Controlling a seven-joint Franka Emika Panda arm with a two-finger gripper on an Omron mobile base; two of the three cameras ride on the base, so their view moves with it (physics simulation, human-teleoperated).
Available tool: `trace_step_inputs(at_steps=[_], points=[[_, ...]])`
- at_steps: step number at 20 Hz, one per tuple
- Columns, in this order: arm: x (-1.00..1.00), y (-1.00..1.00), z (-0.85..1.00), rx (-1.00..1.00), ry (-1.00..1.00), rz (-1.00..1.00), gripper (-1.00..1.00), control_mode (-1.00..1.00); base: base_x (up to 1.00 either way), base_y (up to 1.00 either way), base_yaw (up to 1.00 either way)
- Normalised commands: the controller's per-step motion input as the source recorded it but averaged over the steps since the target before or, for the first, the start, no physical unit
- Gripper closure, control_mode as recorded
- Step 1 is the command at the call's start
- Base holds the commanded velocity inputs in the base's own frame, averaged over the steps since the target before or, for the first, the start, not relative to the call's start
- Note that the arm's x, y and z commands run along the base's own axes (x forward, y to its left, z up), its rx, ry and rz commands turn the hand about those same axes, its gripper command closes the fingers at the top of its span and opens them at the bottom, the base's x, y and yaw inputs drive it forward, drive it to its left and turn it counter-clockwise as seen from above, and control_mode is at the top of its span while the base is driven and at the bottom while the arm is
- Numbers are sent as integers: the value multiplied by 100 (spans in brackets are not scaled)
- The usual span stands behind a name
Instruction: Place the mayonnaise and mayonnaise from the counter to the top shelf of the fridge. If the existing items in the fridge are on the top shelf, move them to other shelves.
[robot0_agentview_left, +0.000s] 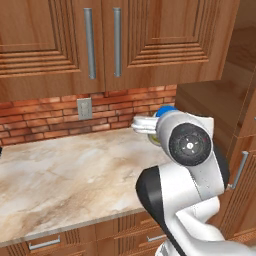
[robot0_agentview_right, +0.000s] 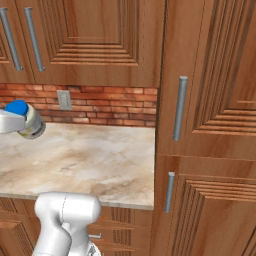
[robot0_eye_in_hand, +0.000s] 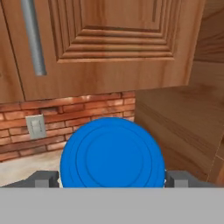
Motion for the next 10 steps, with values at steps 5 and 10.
trace_step_inputs(at_steps=[5,10], points=[[-24,0,0,4,-3,-2,100,-100,0,0,0],[-9,0,0,0,-1,-2,100,100,-57,-15,-25]])
